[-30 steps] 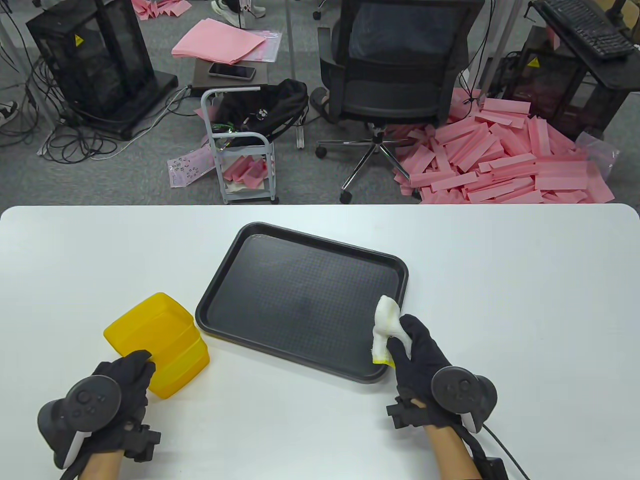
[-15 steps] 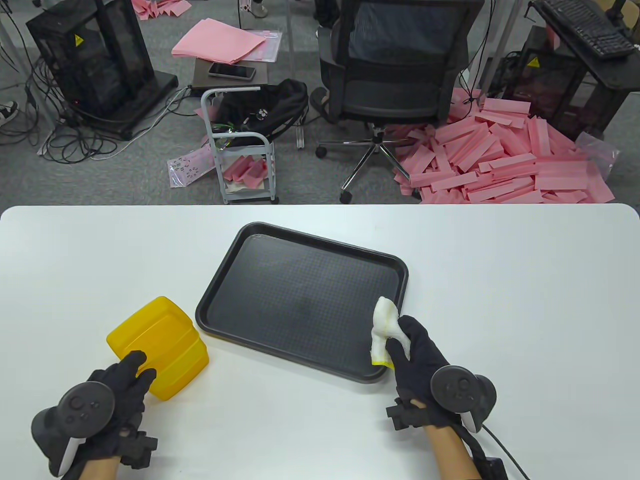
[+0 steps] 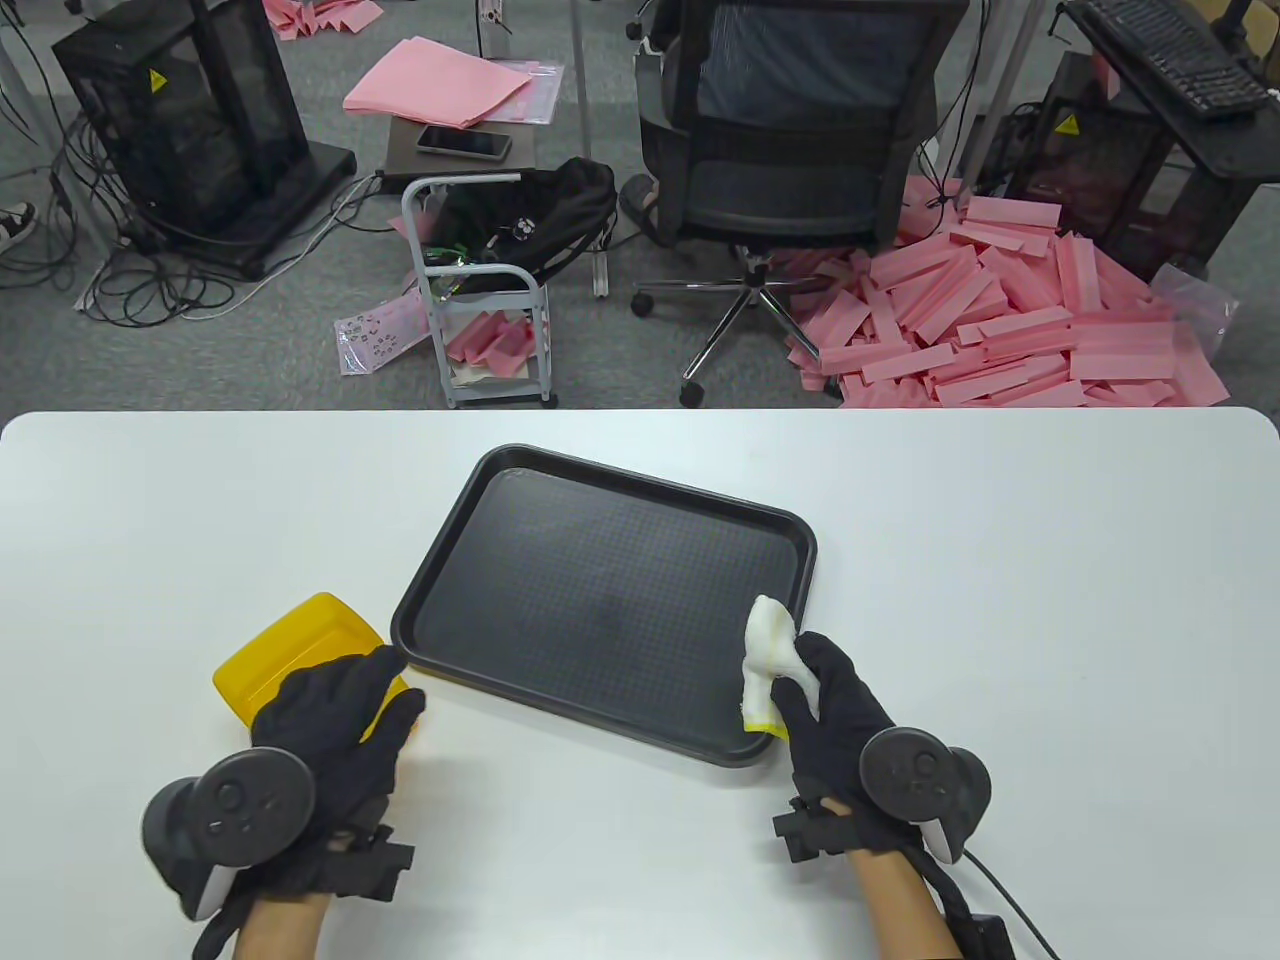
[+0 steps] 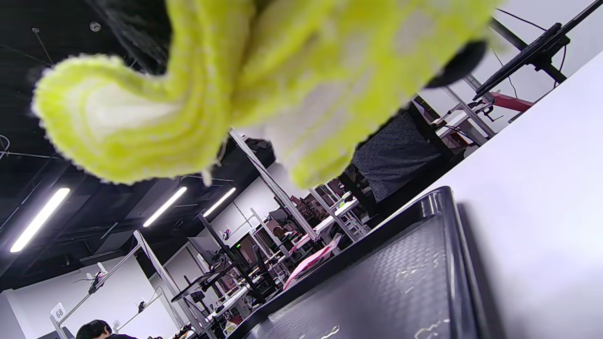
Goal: Wipe plastic food containers with dish cloth
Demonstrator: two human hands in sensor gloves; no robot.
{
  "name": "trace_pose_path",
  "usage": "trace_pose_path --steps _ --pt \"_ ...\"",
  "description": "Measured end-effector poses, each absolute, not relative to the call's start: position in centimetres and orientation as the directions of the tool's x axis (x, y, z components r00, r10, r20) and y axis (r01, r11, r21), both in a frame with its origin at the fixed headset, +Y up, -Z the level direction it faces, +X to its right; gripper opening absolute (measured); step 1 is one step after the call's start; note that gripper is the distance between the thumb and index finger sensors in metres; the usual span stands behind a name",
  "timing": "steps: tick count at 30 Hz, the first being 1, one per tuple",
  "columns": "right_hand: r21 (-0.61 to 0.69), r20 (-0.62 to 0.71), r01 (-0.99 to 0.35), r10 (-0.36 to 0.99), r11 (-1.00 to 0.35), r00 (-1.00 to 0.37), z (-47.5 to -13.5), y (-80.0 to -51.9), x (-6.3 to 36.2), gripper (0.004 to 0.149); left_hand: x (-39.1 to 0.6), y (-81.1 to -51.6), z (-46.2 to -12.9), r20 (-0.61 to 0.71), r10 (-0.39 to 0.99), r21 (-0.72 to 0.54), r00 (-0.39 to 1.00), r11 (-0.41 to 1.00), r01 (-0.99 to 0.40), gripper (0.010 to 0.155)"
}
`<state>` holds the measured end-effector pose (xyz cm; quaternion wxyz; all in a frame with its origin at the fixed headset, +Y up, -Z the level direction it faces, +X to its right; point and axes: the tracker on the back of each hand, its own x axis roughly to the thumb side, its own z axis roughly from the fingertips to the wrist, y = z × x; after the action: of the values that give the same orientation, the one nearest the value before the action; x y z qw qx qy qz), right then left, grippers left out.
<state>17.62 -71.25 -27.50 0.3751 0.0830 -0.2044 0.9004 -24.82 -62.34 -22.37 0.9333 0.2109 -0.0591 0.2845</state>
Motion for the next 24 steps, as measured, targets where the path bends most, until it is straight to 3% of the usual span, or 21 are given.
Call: trace_pose_path --steps 10,13,15,18,24 --pt "-0.26 0.27 -0.703 0.649 -0.662 -0.711 -27.7 -71.5 17.8 0.057 -16.2 -66.2 -27.1 0.329 0.494 0.232 0.805 0.784 -0.576 0.057" --pt "-0.249 0.262 -0.699 0.648 -0.671 -0.715 -27.9 -71.7 17.8 0.057 -14.7 -68.0 -28.0 0.346 0.475 0.186 0.809 0.81 -0.556 0.068" --pt "-0.245 0.259 -0.695 0.645 -0.676 -0.719 -27.9 -71.7 17.8 0.057 -14.0 -69.2 -28.4 0.334 0.448 0.129 0.829 0.85 -0.511 0.076" --pt "-0.226 0.248 -0.683 0.637 -0.695 -0.73 -28.0 -71.9 17.8 0.057 -13.7 -70.6 -28.6 0.334 0.413 0.128 0.847 0.87 -0.475 0.077" --pt "-0.191 0.236 -0.644 0.602 -0.741 -0.763 -28.1 -72.5 17.4 0.057 -14.5 -70.5 -28.7 0.336 0.491 0.122 0.804 0.824 -0.554 0.076"
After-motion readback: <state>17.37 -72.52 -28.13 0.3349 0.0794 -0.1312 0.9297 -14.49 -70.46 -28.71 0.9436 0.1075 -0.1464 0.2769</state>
